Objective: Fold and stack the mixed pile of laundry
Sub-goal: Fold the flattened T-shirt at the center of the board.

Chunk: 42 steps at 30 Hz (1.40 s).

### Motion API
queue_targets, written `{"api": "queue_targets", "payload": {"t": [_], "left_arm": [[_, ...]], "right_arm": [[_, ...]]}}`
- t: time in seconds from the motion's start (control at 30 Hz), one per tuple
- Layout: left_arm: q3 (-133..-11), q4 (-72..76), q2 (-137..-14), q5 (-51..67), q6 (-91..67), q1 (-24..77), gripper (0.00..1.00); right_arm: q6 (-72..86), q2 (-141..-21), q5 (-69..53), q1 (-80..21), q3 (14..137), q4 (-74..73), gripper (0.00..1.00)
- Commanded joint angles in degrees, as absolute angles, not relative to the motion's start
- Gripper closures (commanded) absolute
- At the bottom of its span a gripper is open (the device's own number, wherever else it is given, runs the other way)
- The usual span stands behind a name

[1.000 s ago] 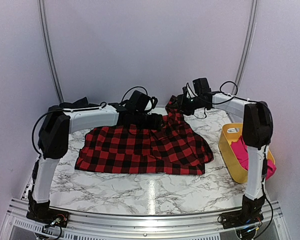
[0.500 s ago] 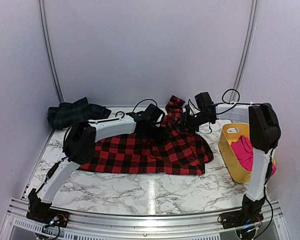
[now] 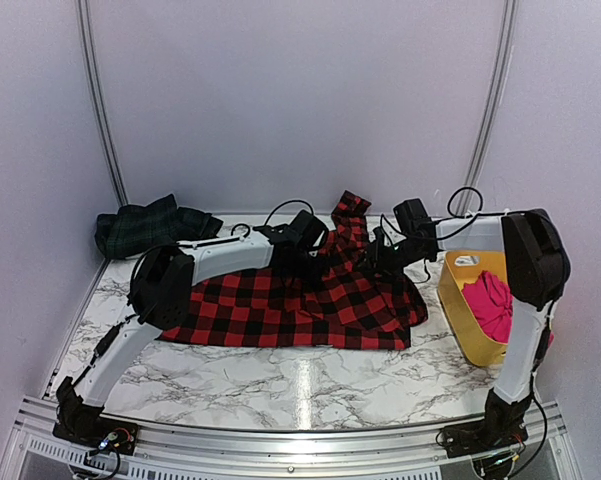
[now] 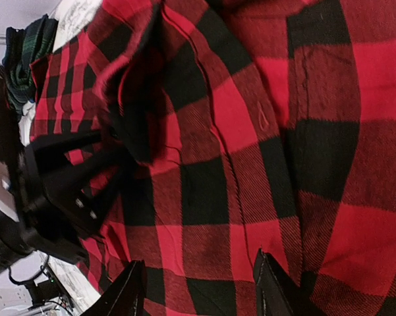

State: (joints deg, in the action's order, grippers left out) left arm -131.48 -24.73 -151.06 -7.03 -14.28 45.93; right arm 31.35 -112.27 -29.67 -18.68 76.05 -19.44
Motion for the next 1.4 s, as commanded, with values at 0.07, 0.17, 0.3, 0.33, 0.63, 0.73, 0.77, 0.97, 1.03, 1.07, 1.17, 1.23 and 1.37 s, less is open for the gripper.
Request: {"api": "queue_targets", "payload": {"t": [0.07, 0.17, 0.3, 0.33, 0.63, 0.73, 0.77, 0.97, 1.03, 1.07, 1.17, 1.23, 1.37], "left_arm": [[-133.68, -25.71, -146.8, -6.8, -12.99, 44.73, 0.79], [-132.64, -25.37, -143.5, -4.92, -11.11, 44.7, 0.88], [-128.14, -25.14, -136.63, -1.84, -8.04, 44.42, 1.0], [-125.96, -25.14, -134.36, -0.98, -6.48, 44.29, 1.0], [-94.43, -25.26, -106.2, 4.9, 16.43, 44.16, 1.0], [-85.29, -25.39, -98.82, 3.38, 22.82, 44.16, 1.0], [-82.63, -25.39, -96.66, 2.38, 24.5, 44.13, 1.0], [-69.48, -25.3, -87.91, -3.82, 32.74, 44.04, 1.0], [-66.73, -25.16, -87.31, -7.45, 34.69, 44.01, 1.0], [-65.58, -25.02, -87.35, -8.98, 35.92, 43.87, 1.0], [-62.94, -23.98, -87.94, -12.83, 39.36, 43.27, 1.0], [-61.54, -22.11, -88.13, -15.05, 41.35, 42.5, 1.0], [-59.56, -18.05, -88.43, -18.03, 45.83, 41.01, 1.0]], "right_arm": [[31.03, -111.07, -30.35, -18.54, 72.49, -17.01, 0.51], [30.65, -111.98, -30.65, -18.54, 71.29, -16.36, 0.55], [29.44, -113.58, -29.18, -18.54, 70.76, -17.22, 0.59], [29.3, -113.78, -28.82, -18.47, 70.57, -17.38, 0.59], [28.32, -107.22, -30.77, -18.4, 69.12, -18.93, 0.72], [26.54, -101.95, -30.25, -18.26, 66.82, -19.73, 0.74], [25.96, -100.28, -30.13, -18.26, 65.9, -20.08, 0.74], [22.29, -93.72, -28.83, -18.11, 63.2, -24.65, 0.73], [21.68, -92.59, -28.97, -18.11, 62.25, -25.03, 0.74], [21.29, -92.21, -29.27, -18.09, 61.84, -25.09, 0.74], [20.93, -91.97, -30.24, -18.11, 60.6, -24.95, 0.75], [21.21, -91.75, -31.18, -18.13, 59.78, -24.33, 0.75], [21.97, -91.15, -32.06, -18.19, 58.66, -23.43, 0.76]]}}
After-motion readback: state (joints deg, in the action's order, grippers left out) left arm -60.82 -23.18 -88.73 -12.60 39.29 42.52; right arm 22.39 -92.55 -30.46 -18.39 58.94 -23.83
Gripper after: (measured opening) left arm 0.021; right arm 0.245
